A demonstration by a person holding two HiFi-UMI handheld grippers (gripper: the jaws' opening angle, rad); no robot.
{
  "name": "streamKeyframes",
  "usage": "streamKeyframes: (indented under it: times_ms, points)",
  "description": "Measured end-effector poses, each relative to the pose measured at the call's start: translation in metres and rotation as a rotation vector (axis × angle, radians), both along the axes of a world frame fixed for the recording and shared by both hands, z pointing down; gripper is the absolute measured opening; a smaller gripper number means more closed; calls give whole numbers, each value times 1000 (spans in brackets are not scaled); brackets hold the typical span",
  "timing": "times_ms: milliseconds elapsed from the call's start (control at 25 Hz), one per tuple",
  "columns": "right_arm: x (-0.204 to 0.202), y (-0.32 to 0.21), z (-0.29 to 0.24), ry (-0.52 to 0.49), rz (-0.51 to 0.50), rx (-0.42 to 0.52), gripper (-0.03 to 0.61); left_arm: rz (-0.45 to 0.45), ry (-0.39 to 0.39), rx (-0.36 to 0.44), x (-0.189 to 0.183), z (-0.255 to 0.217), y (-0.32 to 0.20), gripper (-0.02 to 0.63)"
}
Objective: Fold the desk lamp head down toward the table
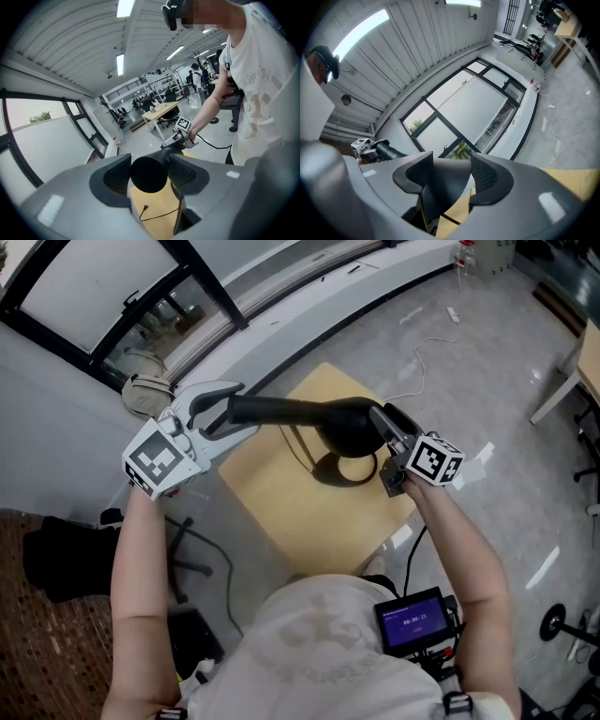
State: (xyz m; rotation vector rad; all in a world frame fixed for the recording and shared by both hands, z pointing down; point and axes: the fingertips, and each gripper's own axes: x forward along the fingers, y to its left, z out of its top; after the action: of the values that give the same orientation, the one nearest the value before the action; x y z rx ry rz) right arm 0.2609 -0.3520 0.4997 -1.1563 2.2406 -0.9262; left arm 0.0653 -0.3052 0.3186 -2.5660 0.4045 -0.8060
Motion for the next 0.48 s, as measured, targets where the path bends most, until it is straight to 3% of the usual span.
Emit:
streamKeyframes:
  times_ms: [240,320,400,480]
  points:
    - [-5,-2,9,-7,-19,-13,258,-24,1,-10,5,-3,0,250]
    - [-13,0,9,36,-44,8,258,-26,20,-8,7,-5,0,252]
    - [-26,3,7,119,-75,45,143,-23,41,-1,11,-9,0,255]
    - [-31,3,6,155,-66,52,127,-27,50,4,13,-10,-2,259]
